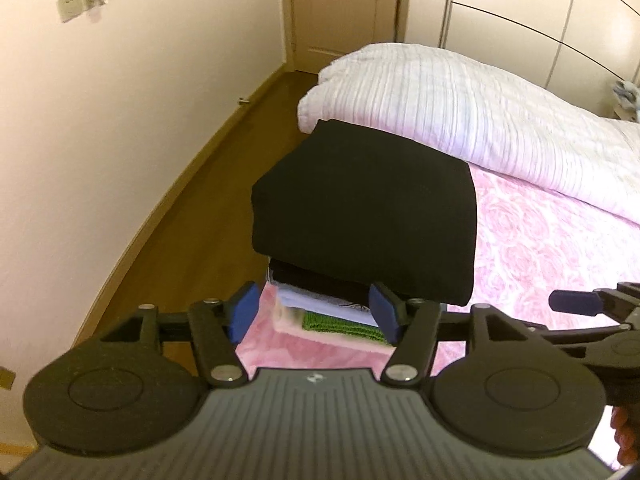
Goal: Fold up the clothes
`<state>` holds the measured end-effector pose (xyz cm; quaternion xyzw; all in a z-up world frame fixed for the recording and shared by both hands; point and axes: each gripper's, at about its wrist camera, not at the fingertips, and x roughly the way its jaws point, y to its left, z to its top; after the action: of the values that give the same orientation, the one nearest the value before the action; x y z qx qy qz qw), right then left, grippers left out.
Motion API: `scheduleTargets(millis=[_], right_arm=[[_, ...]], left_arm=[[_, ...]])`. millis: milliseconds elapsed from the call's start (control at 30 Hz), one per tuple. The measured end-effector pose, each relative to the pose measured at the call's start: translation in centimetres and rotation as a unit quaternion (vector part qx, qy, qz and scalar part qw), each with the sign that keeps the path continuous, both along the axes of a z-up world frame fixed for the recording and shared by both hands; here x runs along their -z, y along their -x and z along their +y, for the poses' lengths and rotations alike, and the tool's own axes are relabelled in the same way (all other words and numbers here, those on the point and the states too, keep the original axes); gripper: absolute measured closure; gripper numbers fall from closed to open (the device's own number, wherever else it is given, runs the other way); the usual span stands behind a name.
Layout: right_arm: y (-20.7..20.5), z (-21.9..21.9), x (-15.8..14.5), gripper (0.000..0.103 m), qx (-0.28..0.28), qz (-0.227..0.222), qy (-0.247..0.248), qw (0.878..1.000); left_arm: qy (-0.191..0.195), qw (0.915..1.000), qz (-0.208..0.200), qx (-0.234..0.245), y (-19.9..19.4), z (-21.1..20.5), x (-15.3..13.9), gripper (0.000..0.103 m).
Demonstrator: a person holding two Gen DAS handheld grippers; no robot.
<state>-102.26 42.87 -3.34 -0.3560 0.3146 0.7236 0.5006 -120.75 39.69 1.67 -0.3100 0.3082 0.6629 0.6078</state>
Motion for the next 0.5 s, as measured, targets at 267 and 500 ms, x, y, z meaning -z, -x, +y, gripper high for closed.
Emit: scheduleTargets(millis=[267,500], right_arm=[[-4.0,-0.7,-1.0,0.033,-0.024,0.026,-0.009,0.999],[-7.1,-1.5,-1.3,0.033,-0.059,0.032,0.005,0.998]], left_arm=[[-0.009,0.999,0.003,-0.044,-3.8,-2.8,-0.8,0.044],[-0.002,0.9964,0.006,-0.085,-7.3,-4.9,-0.3,0.044]])
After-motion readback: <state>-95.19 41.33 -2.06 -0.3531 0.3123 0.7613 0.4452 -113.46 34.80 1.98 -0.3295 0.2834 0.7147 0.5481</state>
